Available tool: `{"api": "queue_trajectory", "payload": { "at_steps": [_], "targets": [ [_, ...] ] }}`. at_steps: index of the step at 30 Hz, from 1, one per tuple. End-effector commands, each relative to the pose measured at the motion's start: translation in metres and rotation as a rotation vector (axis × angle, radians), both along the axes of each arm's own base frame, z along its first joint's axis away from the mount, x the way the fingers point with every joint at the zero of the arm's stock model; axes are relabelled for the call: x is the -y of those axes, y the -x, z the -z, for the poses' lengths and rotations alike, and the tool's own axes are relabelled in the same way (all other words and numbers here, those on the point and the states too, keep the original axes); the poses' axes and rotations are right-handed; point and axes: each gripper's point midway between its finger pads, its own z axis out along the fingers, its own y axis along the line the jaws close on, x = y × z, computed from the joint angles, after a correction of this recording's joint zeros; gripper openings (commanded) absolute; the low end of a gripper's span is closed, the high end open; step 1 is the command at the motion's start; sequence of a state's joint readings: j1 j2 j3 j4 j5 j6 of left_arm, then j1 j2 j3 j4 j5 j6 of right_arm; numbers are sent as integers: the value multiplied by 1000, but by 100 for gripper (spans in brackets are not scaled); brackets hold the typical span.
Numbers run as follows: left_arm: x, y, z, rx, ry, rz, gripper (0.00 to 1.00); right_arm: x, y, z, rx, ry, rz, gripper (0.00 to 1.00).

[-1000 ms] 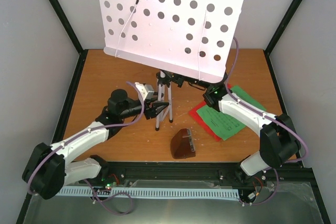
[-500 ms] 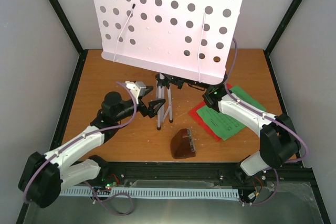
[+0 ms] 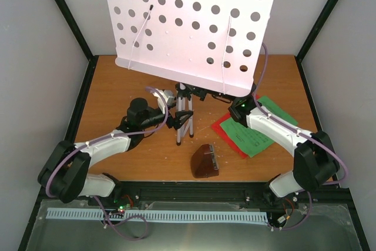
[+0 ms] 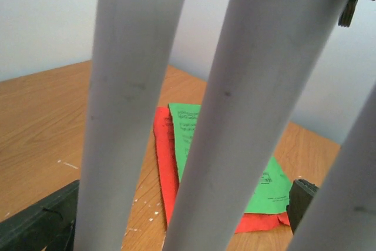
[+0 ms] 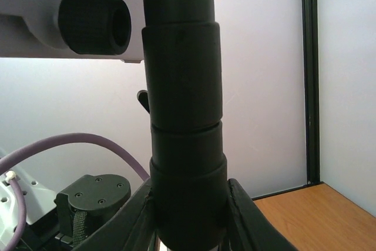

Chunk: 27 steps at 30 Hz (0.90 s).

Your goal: Pack up the instrument practice props

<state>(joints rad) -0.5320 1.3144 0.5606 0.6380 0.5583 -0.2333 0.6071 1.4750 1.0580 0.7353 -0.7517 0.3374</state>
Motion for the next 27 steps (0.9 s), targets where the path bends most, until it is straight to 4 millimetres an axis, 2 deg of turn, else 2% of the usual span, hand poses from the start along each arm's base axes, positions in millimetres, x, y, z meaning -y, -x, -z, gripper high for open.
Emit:
{"api": "queue_trajectory", "payload": {
  "at_steps": [1, 6, 11, 23, 27],
  "targets": [
    [10, -4, -30, 108, 53, 54, 87, 6, 9, -20, 40, -31, 26, 3],
    [13, -9, -20, 99, 41, 56, 81, 8, 8, -20, 24, -34, 47, 3],
    [15, -15, -15, 100, 37, 44, 70, 12, 4, -21, 12, -34, 81, 3],
    [22, -22, -10, 69, 44, 59, 41, 28, -2, -27, -24, -90, 182, 3],
    [18, -21, -15, 68, 50, 38, 24, 36, -13, -30, -45, -111, 264, 3]
  ]
}}
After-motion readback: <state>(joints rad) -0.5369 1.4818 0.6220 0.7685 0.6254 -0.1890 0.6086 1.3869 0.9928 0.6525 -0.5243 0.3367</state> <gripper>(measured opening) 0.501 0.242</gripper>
